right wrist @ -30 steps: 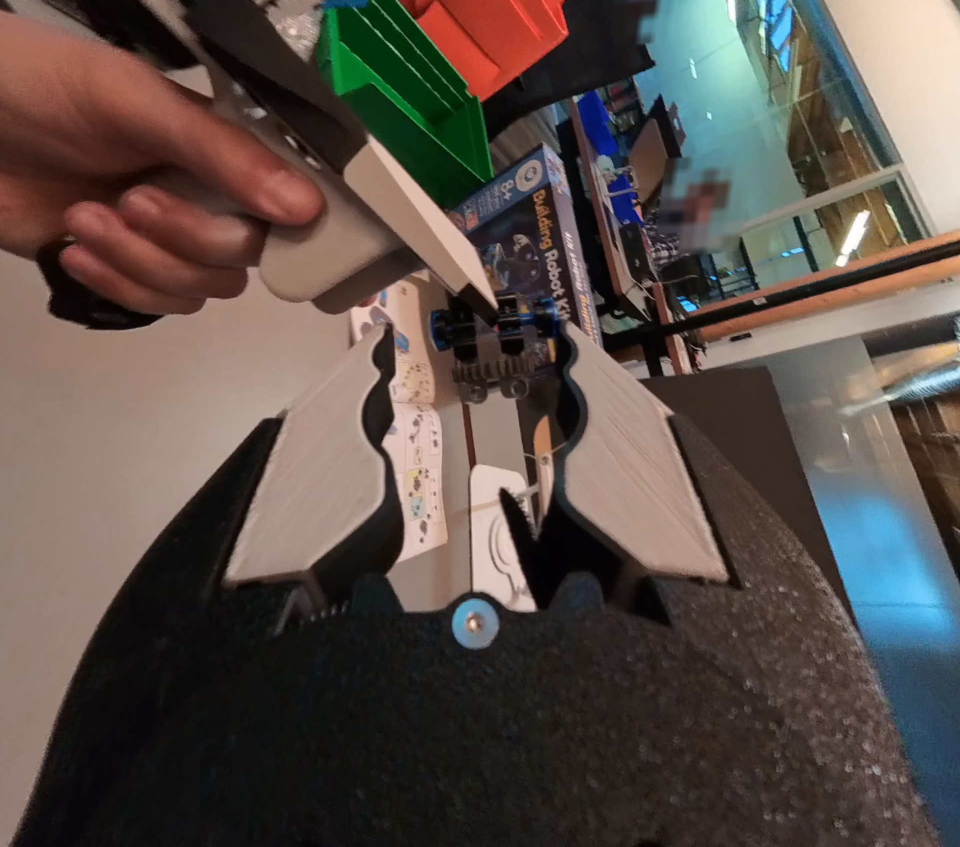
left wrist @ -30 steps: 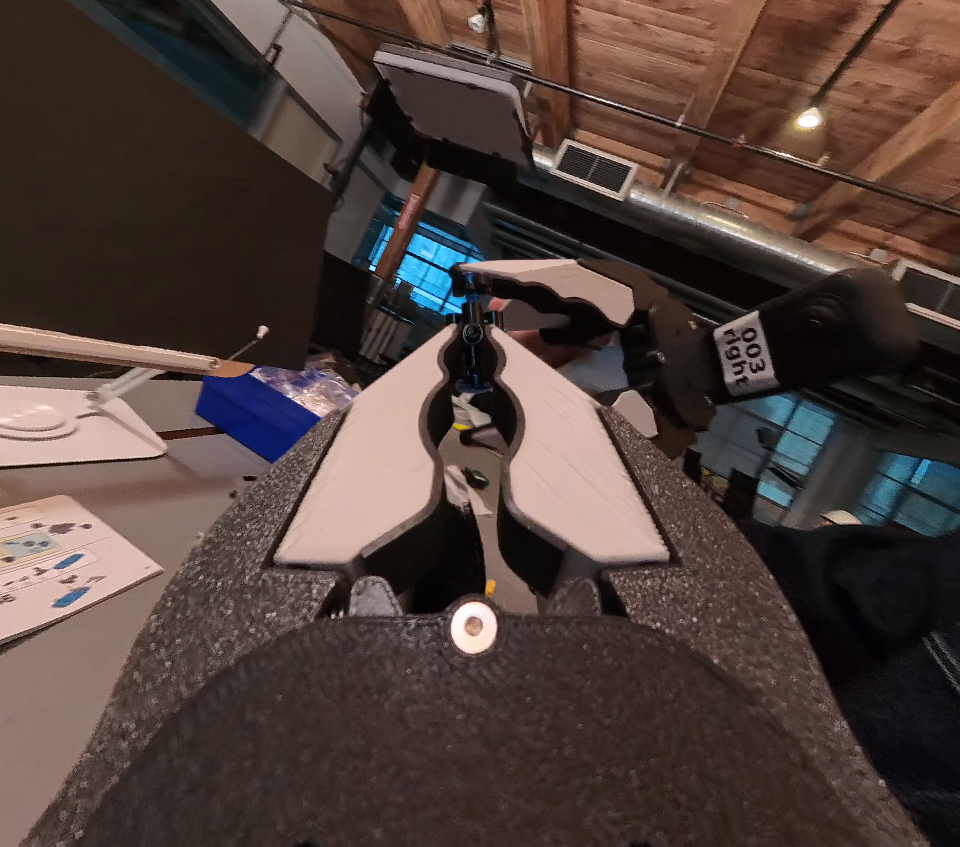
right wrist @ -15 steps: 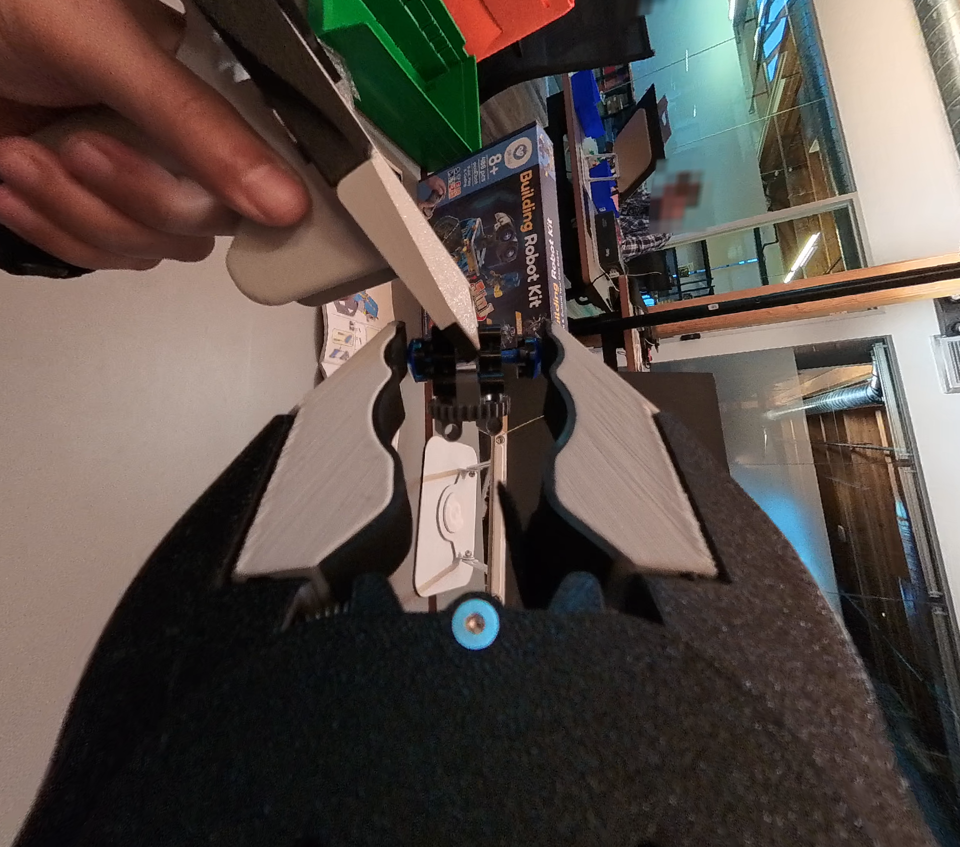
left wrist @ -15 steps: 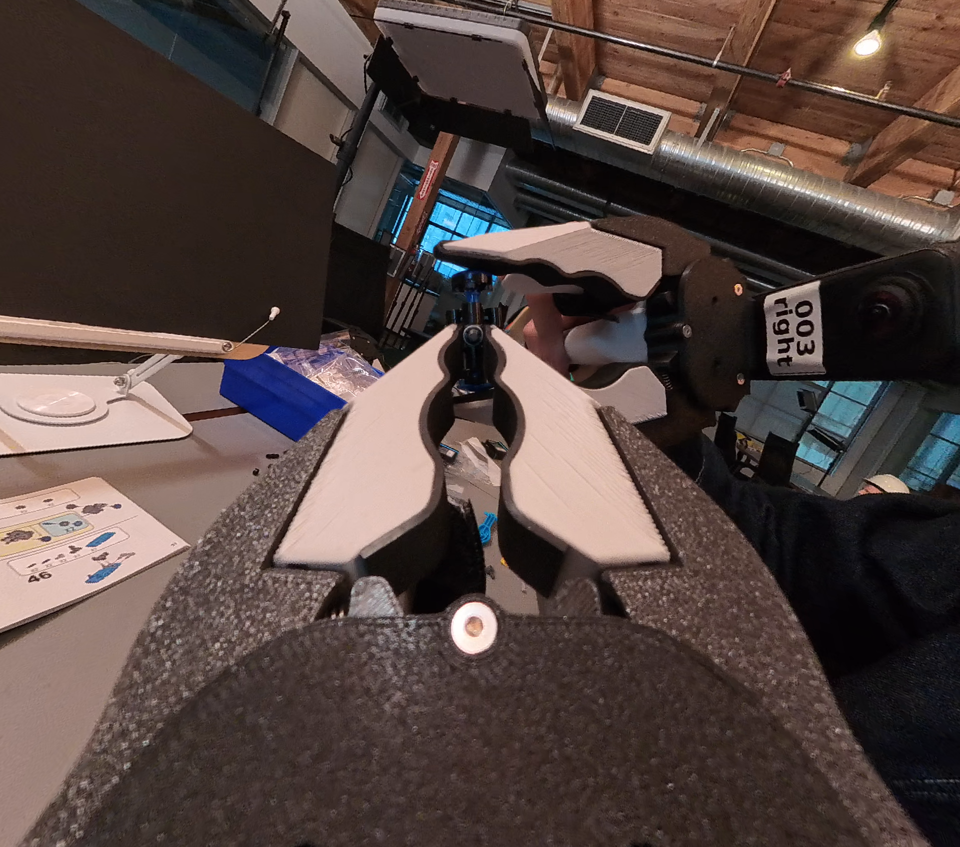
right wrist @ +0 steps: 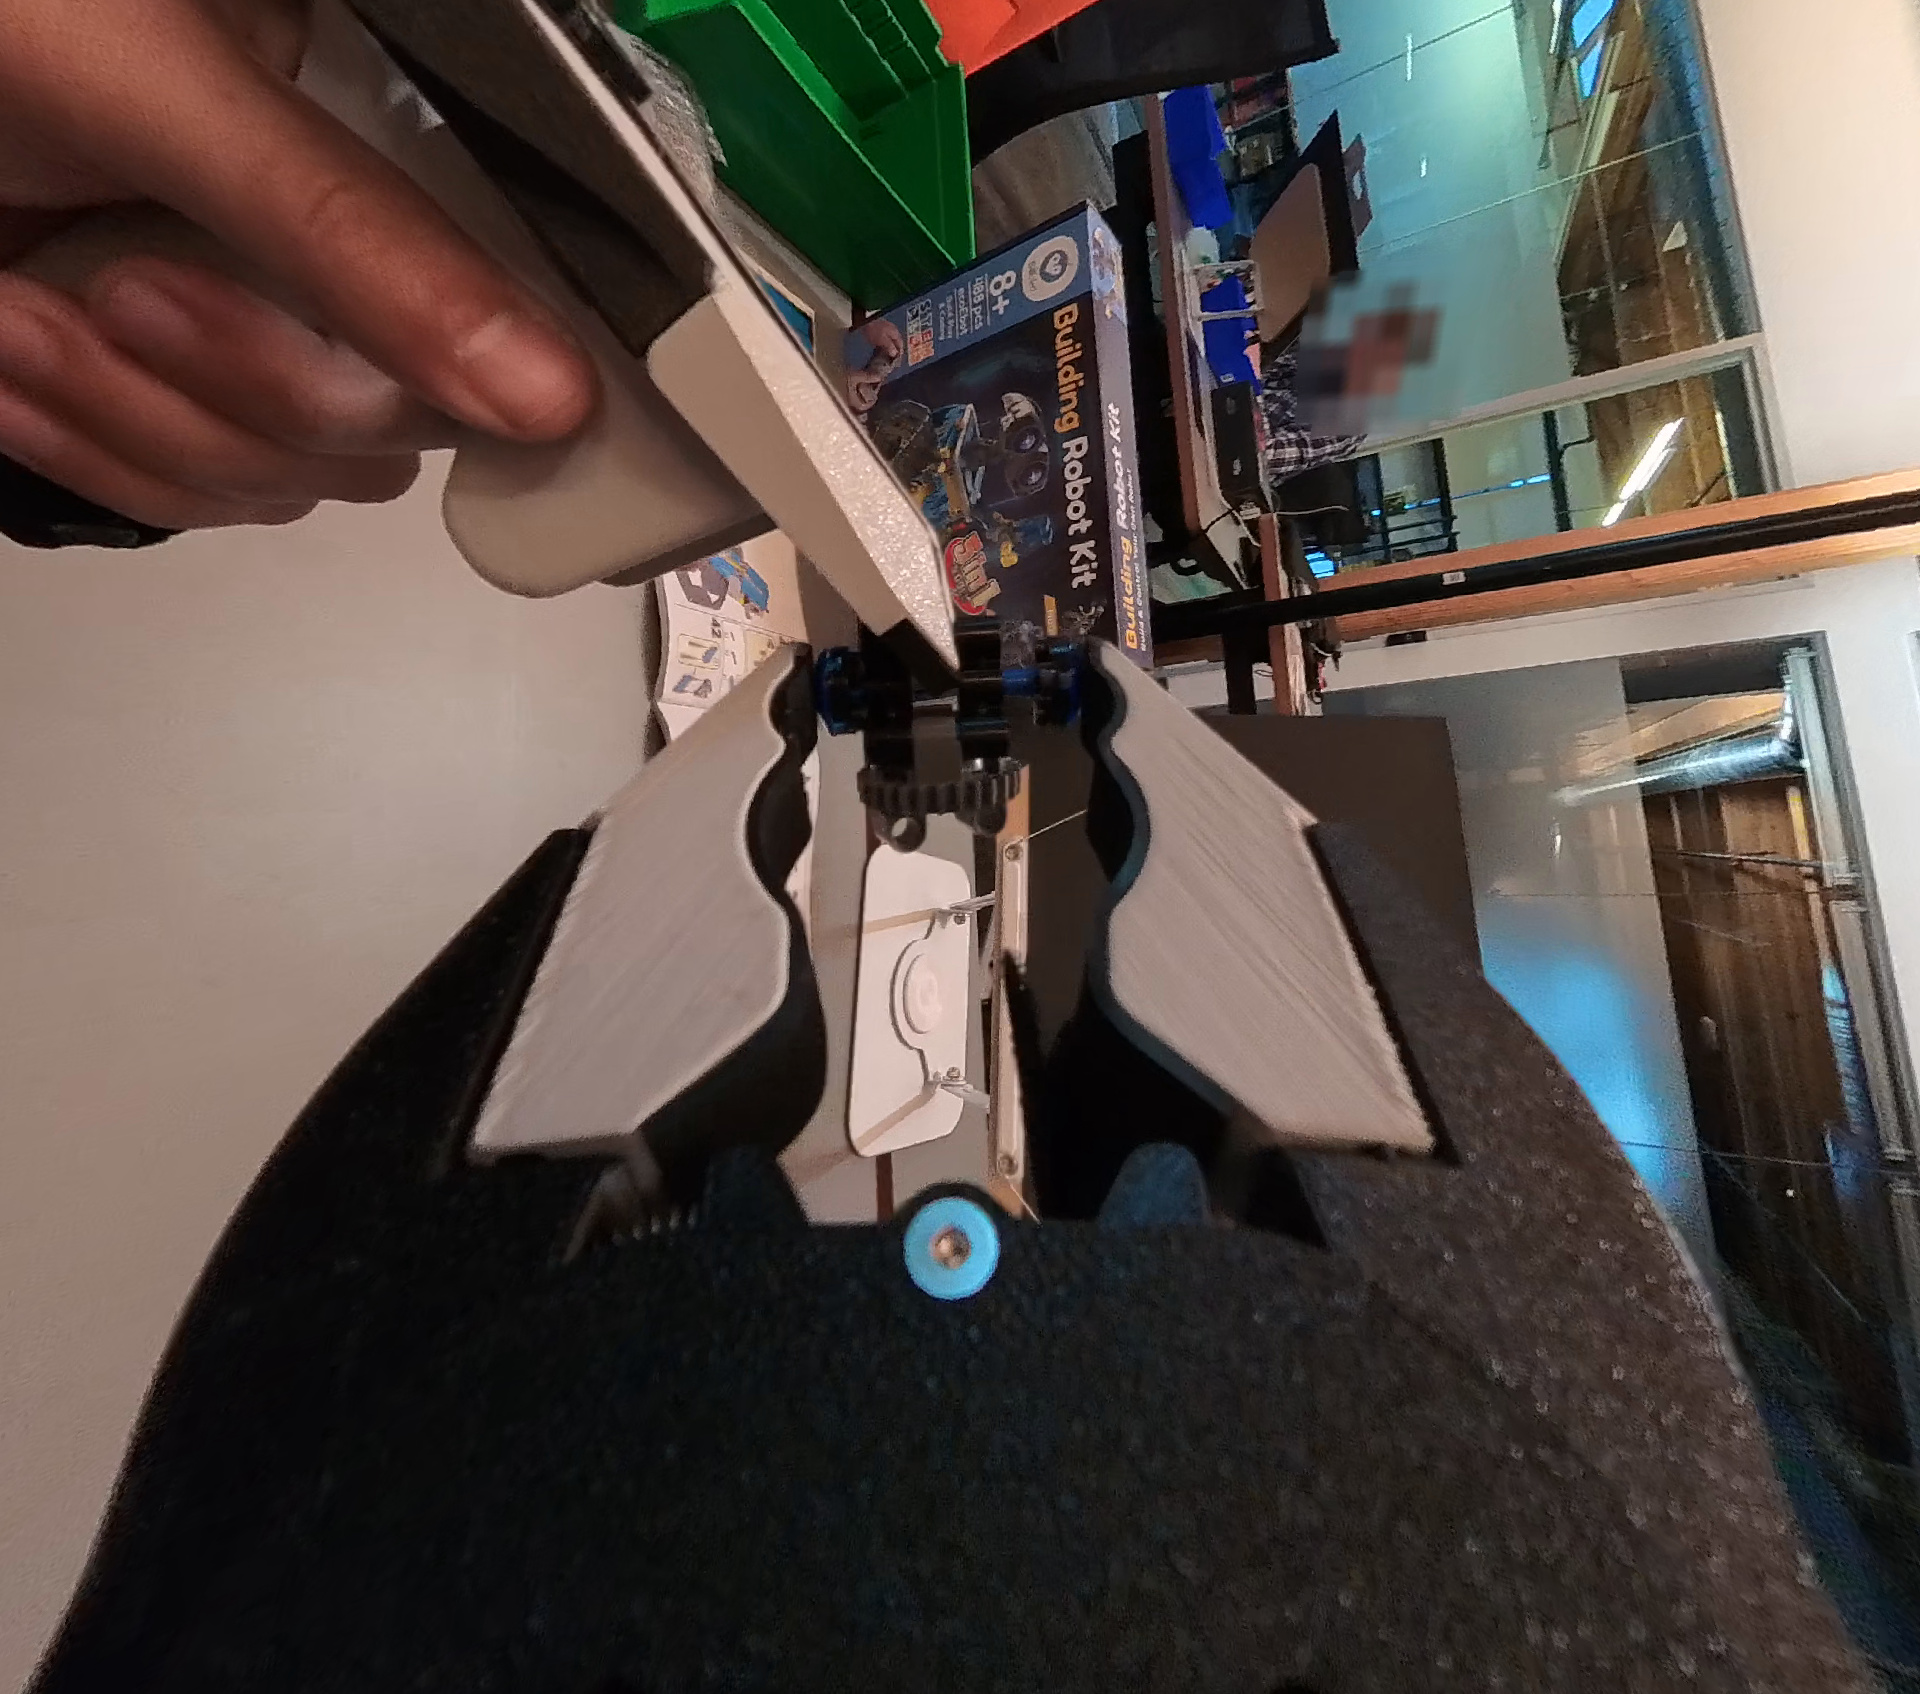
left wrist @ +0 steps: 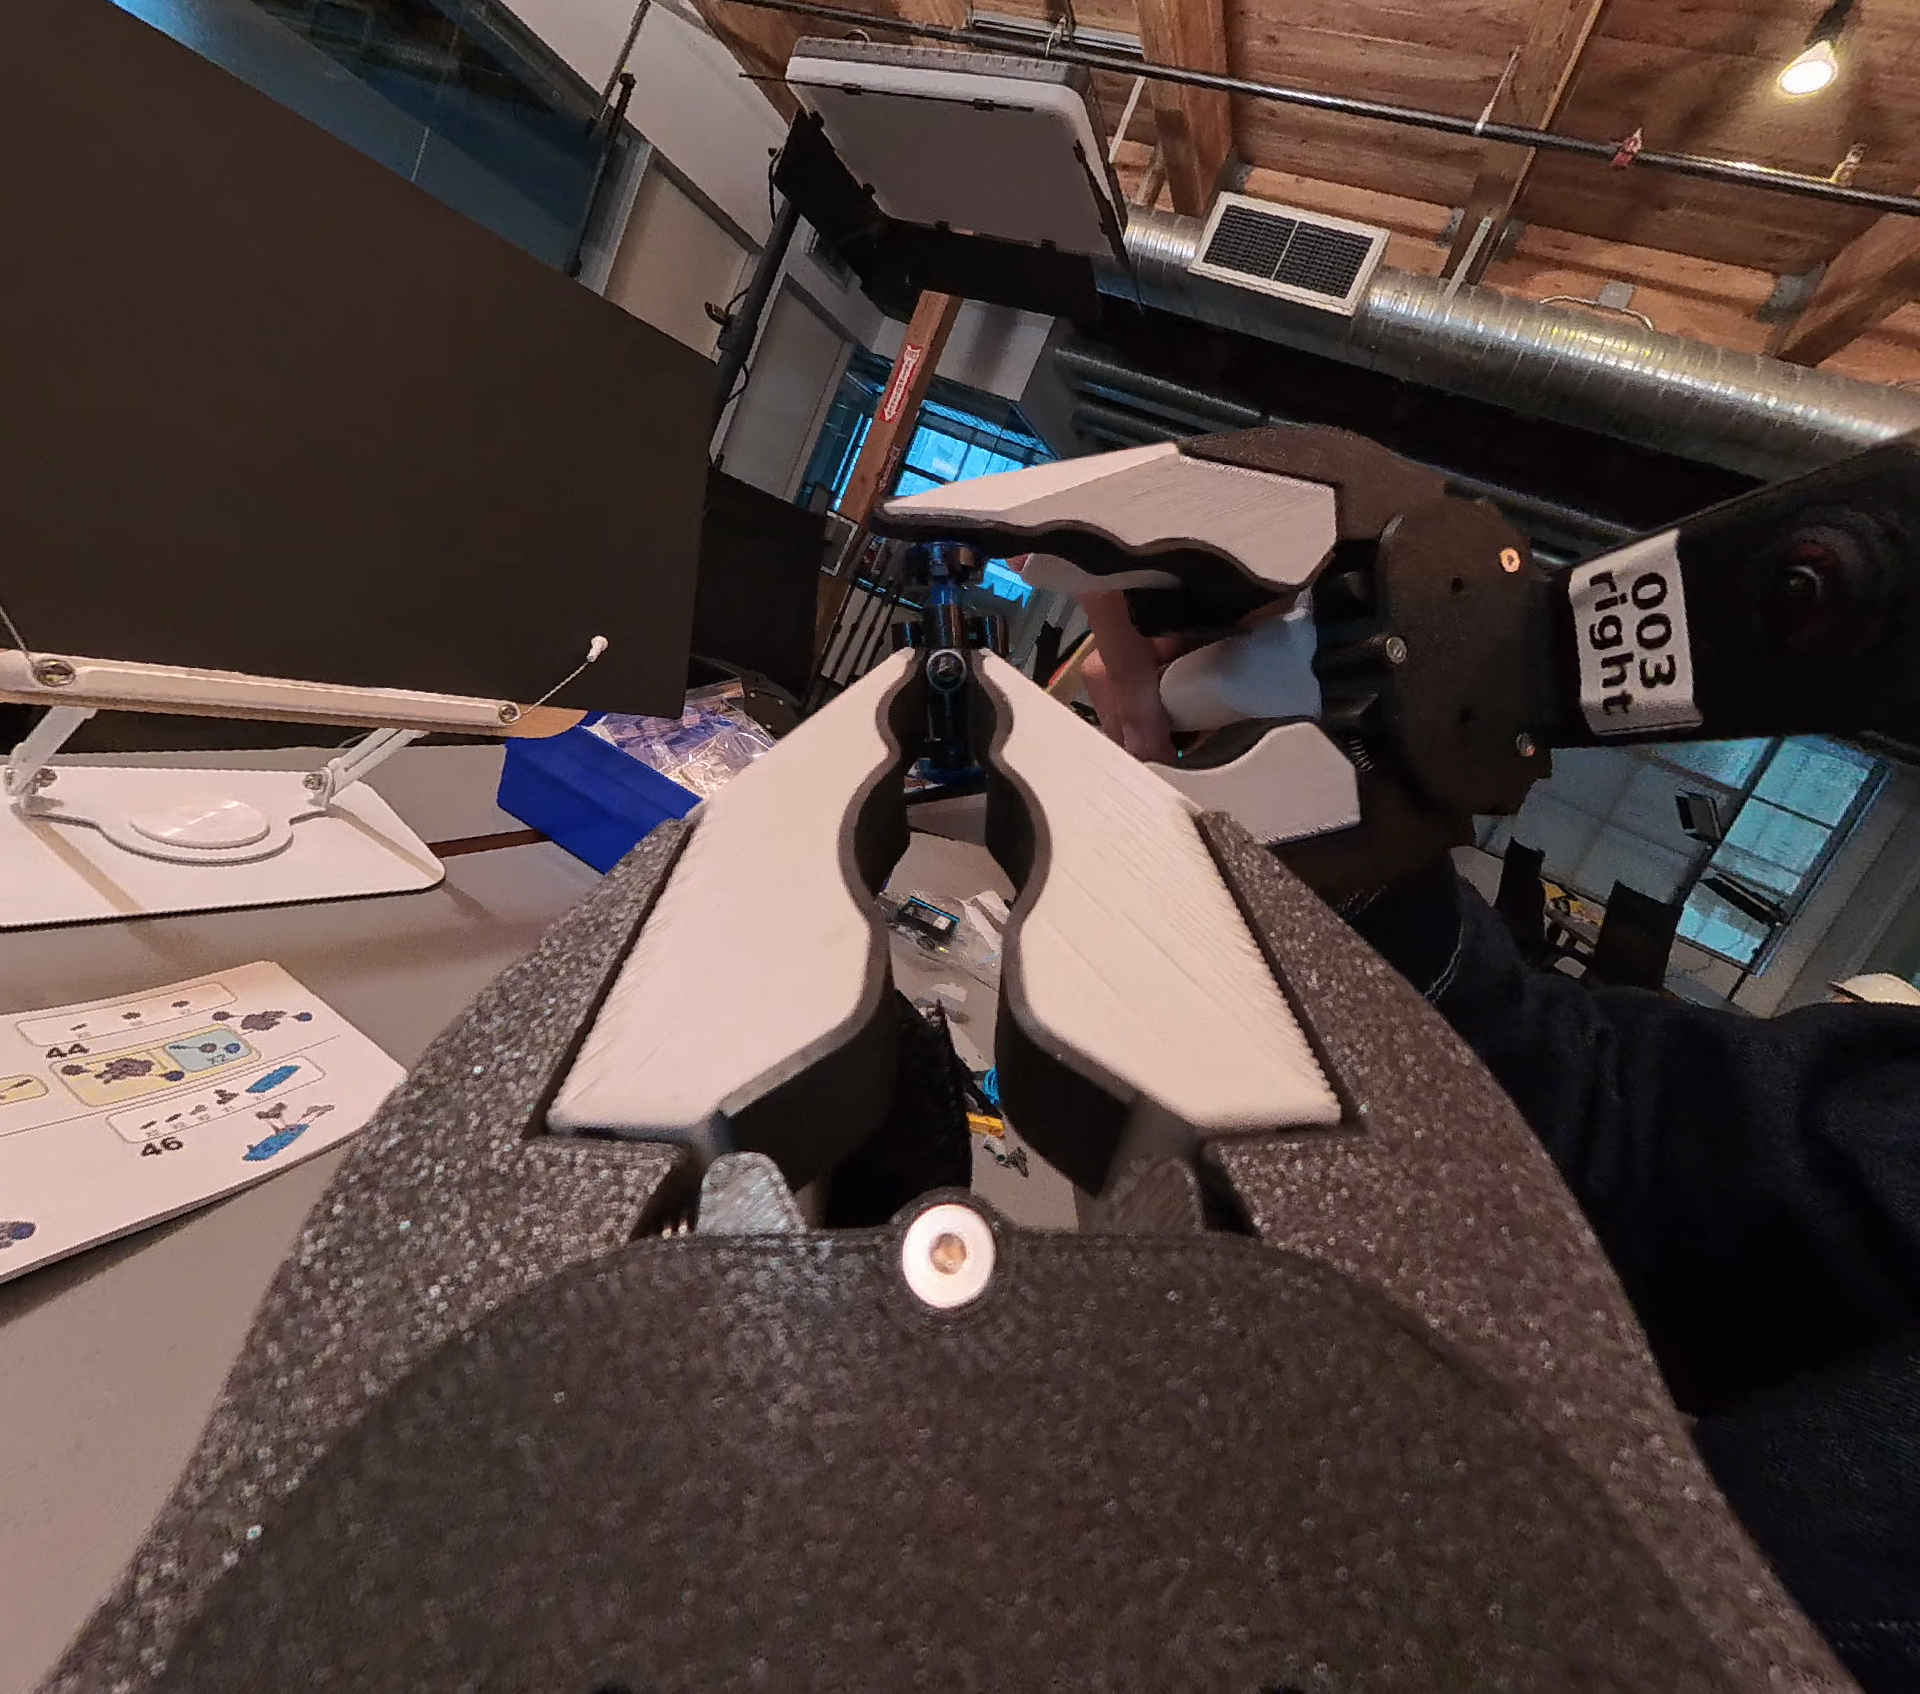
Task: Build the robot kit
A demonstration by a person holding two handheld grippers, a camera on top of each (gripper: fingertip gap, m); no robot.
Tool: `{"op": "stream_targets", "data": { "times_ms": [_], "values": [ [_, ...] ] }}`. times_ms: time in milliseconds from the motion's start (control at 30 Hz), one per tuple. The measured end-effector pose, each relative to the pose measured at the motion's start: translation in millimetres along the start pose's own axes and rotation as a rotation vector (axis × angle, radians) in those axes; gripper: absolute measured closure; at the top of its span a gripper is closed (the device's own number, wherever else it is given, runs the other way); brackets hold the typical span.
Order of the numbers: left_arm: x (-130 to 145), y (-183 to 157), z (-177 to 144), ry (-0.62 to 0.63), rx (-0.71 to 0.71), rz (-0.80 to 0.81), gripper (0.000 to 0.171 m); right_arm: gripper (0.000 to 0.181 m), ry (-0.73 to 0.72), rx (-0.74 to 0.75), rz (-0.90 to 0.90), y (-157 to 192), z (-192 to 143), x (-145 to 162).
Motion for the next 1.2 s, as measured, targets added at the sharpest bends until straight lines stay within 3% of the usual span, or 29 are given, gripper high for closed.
{"op": "stream_targets", "data": {
  "times_ms": [433,967,1100,1200],
  "values": [
    [-1,4,-3,0.031,-0.003,-0.051,0.165,0.136,0.017,-0.056,-0.02,3,4,-1],
    [-1,16,-3,0.062,-0.012,-0.069,0.165,0.136,-0.021,-0.009,0.04,4,14,7],
    [14,48,-5,0.18,-0.066,0.144,0.165,0.134,-0.065,0.002,0.233,17,29,32],
    [31,95,-19,0.321,-0.115,0.49,0.165,0.123,-0.138,-0.018,0.467,35,36,62]
  ]
}}
Point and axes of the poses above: each gripper's, where its closed fingertips meet, z out along the fingers, x out of its underside, y = z × x across the jaws, the point moved 3 cm from there along -z, back along the fingers, and after that the axes turned 14 degrees about -y, right-handed, at the moved point
